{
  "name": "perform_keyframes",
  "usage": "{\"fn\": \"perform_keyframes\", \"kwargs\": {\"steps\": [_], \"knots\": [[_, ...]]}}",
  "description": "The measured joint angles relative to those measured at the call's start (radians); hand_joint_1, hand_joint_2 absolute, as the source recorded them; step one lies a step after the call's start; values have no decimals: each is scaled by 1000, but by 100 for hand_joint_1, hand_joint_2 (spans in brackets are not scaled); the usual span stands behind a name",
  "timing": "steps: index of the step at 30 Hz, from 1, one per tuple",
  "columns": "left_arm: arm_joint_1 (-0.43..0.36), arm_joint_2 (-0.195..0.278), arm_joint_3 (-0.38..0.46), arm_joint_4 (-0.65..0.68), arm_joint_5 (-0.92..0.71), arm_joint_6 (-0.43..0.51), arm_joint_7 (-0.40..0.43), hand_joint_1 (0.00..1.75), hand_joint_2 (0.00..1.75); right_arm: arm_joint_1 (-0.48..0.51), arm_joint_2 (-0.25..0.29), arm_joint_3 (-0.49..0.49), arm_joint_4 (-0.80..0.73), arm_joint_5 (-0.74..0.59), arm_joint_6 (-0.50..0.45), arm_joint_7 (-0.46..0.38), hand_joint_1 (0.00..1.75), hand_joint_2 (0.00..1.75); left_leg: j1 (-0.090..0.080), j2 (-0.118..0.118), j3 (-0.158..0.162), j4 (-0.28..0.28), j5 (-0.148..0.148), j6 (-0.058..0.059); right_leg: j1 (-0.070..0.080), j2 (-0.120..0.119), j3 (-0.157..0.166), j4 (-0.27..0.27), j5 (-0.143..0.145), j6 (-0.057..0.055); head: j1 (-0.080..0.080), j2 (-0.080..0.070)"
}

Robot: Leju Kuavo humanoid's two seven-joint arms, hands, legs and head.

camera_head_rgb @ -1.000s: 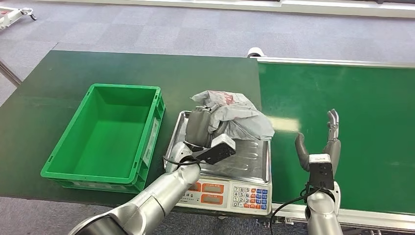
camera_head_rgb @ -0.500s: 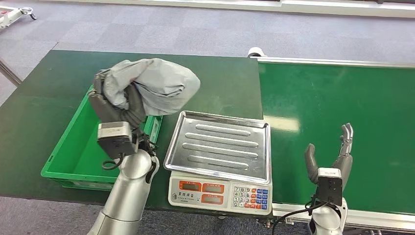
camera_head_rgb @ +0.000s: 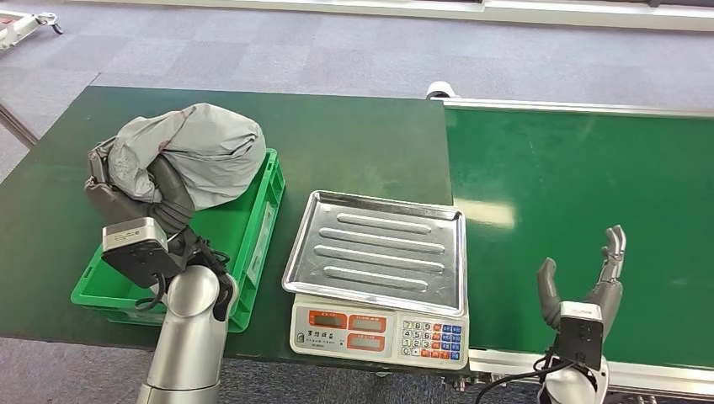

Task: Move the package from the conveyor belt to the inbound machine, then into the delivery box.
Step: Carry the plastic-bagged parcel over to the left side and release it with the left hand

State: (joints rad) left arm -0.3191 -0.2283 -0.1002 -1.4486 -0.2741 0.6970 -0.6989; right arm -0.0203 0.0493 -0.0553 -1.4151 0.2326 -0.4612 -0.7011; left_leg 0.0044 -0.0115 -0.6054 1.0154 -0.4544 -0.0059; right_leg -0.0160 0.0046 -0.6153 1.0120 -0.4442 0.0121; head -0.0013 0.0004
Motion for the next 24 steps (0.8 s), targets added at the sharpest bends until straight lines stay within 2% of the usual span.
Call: {"fn": "perform_keyframes", "kwargs": {"steps": [5,10,15,21,24], "knots": [[-2,4,5,21,-14,-19,20,175,175,4,-3,0,-5,3,0,0,0,175,0,0,0,0,0,0,0,0,0,0,0,0,0,0],[-28,29,10,211,-237,-93,269,175,175,15,-2,-9,-28,49,45,3,0,175,0,0,0,0,0,0,0,0,1,0,-1,0,0,0],[-28,43,38,327,-335,-101,330,175,175,9,-2,-19,-30,77,83,10,0,175,0,2,1,0,0,0,0,1,0,0,0,0,0,0],[-16,59,79,371,-559,-30,476,175,175,-3,-1,-18,-30,106,112,13,0,175,0,2,1,0,0,0,0,1,0,0,0,0,0,0],[-9,64,117,379,-590,-12,492,175,175,-4,1,-18,-30,120,126,16,0,175,0,2,1,-1,0,0,0,1,1,0,0,0,0,0]]}}
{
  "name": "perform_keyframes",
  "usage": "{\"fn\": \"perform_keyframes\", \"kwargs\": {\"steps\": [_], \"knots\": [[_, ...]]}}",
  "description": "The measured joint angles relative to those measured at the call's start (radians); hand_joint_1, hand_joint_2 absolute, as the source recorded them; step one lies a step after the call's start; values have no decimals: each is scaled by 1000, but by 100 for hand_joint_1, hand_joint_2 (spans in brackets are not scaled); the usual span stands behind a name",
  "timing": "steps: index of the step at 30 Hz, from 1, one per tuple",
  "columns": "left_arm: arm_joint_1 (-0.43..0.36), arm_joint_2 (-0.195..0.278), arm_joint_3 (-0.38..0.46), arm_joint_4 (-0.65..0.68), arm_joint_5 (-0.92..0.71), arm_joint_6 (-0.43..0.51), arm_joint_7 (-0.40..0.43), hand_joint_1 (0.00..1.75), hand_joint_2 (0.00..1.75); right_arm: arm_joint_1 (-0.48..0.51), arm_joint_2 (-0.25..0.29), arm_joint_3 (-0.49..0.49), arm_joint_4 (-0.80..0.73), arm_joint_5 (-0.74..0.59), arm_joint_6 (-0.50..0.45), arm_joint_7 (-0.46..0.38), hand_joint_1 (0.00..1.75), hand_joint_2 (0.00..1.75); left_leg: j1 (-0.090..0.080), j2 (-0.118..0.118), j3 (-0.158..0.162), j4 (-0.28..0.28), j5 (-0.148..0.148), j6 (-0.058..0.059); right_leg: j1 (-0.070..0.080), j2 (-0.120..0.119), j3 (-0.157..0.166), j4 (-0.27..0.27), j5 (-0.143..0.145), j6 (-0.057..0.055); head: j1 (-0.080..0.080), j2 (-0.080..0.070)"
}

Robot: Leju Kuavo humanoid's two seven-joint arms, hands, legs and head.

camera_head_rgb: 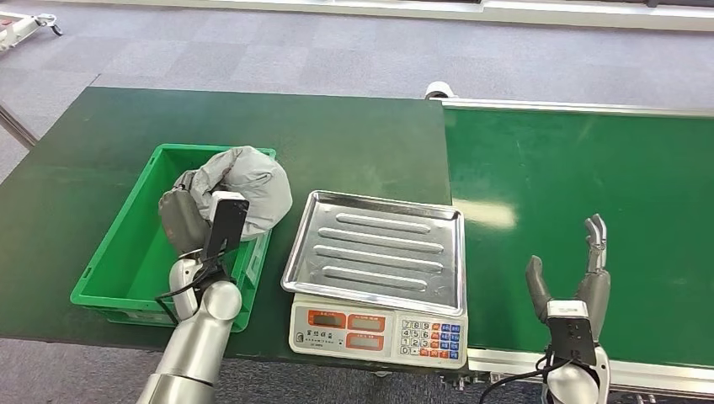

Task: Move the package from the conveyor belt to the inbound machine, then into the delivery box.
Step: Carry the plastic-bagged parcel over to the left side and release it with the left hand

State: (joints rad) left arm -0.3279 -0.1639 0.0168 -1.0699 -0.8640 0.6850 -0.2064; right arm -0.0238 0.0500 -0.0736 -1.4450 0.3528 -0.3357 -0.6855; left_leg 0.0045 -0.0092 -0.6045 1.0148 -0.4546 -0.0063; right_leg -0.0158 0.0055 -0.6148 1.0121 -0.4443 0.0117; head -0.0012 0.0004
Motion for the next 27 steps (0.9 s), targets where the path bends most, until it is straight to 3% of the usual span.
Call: {"fn": "perform_keyframes", "kwargs": {"steps": [5,14,17,24,27], "knots": [[14,1,65,-4,17,11,-65,175,175,1,2,0,0,5,14,4,0,175,0,0,0,0,0,0,0,-1,1,0,0,0,0,0],[24,-68,334,-83,191,14,-417,175,175,17,6,0,-10,6,16,6,0,175,0,1,0,0,0,0,0,0,0,0,0,0,0,0],[14,-79,419,-95,188,15,-423,175,175,23,6,0,-13,5,14,6,0,175,0,1,0,0,0,0,0,0,-1,0,0,0,0,0],[1,-90,502,-91,103,15,-373,175,175,22,6,0,-13,5,12,6,0,175,0,0,0,0,0,0,0,0,-1,0,0,0,0,0],[-4,-89,503,-76,67,4,-296,45,175,19,7,0,-13,5,12,6,0,175,0,0,0,0,0,0,0,0,-1,0,0,0,0,0]]}}
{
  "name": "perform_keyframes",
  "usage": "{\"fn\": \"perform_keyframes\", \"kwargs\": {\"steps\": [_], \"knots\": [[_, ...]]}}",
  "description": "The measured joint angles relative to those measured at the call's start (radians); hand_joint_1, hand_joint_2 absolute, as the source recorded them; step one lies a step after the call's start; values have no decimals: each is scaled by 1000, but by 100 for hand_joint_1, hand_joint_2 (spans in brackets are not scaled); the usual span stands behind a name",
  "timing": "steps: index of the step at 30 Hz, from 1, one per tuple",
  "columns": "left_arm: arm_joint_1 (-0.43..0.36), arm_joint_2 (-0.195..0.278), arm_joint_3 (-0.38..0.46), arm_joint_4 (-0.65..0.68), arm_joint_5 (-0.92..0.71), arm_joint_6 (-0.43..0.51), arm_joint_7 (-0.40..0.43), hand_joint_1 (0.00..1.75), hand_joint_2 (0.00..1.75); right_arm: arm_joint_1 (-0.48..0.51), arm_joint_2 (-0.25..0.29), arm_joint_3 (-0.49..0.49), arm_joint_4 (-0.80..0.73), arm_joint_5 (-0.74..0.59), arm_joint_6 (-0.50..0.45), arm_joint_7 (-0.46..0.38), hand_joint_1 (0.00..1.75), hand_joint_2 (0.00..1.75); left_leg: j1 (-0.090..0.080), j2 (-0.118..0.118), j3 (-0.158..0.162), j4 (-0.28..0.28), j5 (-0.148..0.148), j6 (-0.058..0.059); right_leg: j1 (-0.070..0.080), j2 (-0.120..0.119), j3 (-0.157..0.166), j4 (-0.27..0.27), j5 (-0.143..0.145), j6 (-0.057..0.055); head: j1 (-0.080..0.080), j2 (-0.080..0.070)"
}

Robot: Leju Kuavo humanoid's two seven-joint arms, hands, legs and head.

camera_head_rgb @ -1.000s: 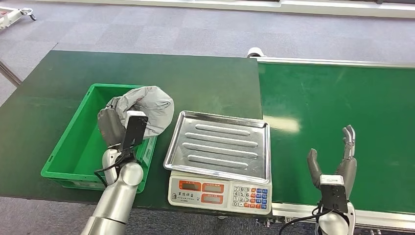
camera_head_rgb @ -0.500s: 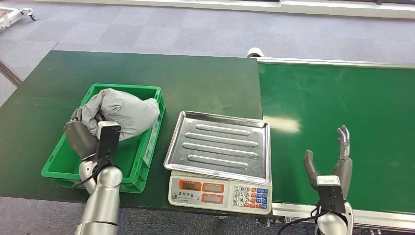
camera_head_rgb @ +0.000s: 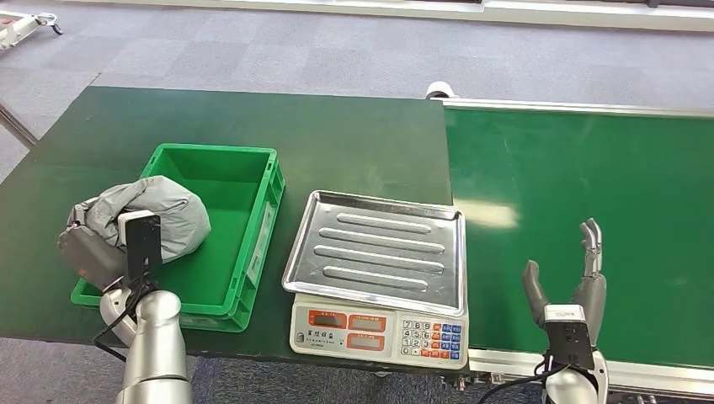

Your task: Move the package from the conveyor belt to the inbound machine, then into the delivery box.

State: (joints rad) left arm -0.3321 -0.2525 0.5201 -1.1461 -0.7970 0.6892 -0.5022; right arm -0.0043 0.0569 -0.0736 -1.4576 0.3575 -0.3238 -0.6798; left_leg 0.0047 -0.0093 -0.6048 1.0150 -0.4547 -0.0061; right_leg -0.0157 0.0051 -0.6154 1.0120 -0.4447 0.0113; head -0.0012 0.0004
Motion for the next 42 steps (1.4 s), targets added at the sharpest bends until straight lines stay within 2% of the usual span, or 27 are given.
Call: {"fn": "perform_keyframes", "kwargs": {"steps": [1,4,6,12,16,26,28,30,34,38,42], "knots": [[-1,4,-9,11,-18,-15,48,1,175,-1,0,0,0,0,0,0,0,175,0,0,0,0,0,0,0,0,0,0,0,0,0,0],[-1,27,-70,53,-69,-74,191,0,175,-4,0,0,0,6,0,0,0,175,0,0,0,0,0,0,0,0,0,0,0,0,0,0],[-1,38,-113,74,-81,-80,221,0,175,-9,0,0,0,9,2,0,0,175,0,0,0,0,0,0,0,0,0,0,0,0,0,0],[1,47,-163,89,-84,-60,231,0,175,-17,1,0,1,12,6,1,0,175,0,0,0,0,0,0,0,0,0,0,0,0,0,0],[19,70,-246,83,-105,-62,274,0,175,-27,1,0,5,34,2,9,0,175,0,-1,0,0,0,0,0,0,0,0,0,0,0,0],[27,80,-276,74,-106,-63,280,0,175,-30,1,0,6,37,2,9,0,175,0,-1,0,0,0,0,0,0,0,0,0,0,0,0],[30,81,-276,69,-93,-56,268,0,175,-30,1,0,6,37,2,9,0,175,0,-1,0,0,0,0,0,0,0,0,0,0,0,0],[39,80,-278,49,-30,-34,214,0,175,-30,1,0,6,37,2,9,0,175,0,0,0,0,0,0,0,0,0,0,0,0,0,0],[65,74,-290,-34,203,-7,26,0,0,-30,1,0,13,34,4,10,0,175,0,0,0,0,0,0,0,0,0,0,0,0,0,0],[85,72,-335,-119,406,-114,-102,0,0,-32,1,0,27,16,2,7,0,175,0,-1,0,0,0,0,0,0,0,0,0,0,0,0],[90,72,-389,-167,550,-253,-157,0,0,-35,1,0,40,0,0,3,0,175,0,0,0,0,0,0,0,0,0,0,0,0,0,0]]}}
